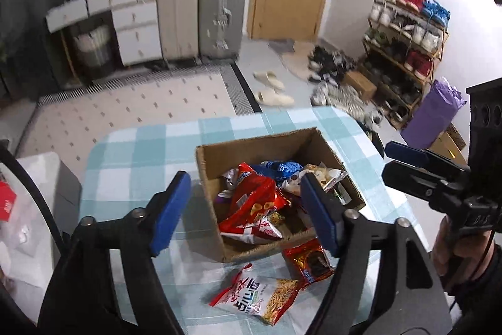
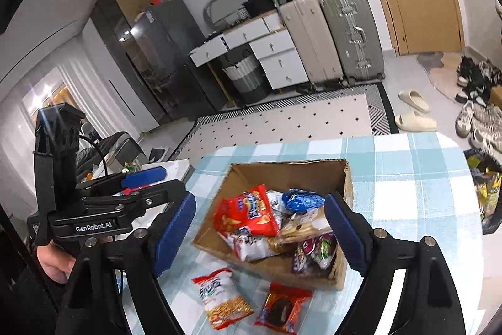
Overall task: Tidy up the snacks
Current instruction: 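Move both open grippers back toward the last two snacks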
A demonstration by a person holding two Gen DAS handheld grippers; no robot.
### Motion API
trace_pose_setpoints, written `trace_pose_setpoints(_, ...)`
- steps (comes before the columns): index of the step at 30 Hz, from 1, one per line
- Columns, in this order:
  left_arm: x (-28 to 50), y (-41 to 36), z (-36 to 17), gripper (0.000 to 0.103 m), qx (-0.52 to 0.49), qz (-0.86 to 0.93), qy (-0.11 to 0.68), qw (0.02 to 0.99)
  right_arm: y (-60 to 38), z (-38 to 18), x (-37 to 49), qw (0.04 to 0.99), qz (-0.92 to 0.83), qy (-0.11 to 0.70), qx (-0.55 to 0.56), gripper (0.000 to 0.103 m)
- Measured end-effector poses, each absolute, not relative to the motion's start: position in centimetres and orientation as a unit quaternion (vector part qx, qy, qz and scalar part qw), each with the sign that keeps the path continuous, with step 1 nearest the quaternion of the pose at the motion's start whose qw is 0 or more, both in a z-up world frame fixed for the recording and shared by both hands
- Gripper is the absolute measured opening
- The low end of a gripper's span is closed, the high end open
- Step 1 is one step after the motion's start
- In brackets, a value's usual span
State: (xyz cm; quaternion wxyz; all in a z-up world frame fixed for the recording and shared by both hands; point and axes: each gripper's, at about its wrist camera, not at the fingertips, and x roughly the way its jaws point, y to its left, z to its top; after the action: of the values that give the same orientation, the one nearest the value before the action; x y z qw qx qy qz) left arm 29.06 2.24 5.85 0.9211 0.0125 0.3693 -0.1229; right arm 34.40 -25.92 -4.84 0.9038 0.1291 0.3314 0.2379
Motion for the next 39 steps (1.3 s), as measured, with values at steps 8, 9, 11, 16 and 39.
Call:
trace_pose_setpoints(8, 20.7, 2.4, 7.2, 0.08, 0.039, -0.049, 0.287, 0.956, -25.6, -3.2, 29.8, 0.912, 0.256, 0.294, 0.128, 0.097)
trace_pose_setpoints(9, 20.0, 2.4, 7.3, 0.08, 0.036, -0.052, 0.283, 0.957, -25.6, -2.9, 29.2, 0.913, 0.257, 0.288, 0.129, 0.098)
trace_pose_setpoints(11, 18.3, 2.3, 7.6, 0.081, 0.034, -0.052, 0.276, 0.959, -25.6, -2.5, 28.3, 0.915, 0.26, 0.279, 0.13, 0.099)
trace_pose_setpoints(16, 15.6, 2.2, 7.7, 0.083, 0.033, -0.044, 0.269, 0.962, -25.5, -1.9, 26.1, 0.919, 0.266, 0.26, 0.128, 0.101)
trace_pose_setpoints(39, 13.5, 4.0, -2.9, 0.103, -0.027, 0.018, 0.294, 0.955, -25.9, -10.9, 21.2, 0.927, 0.226, 0.26, 0.149, 0.102)
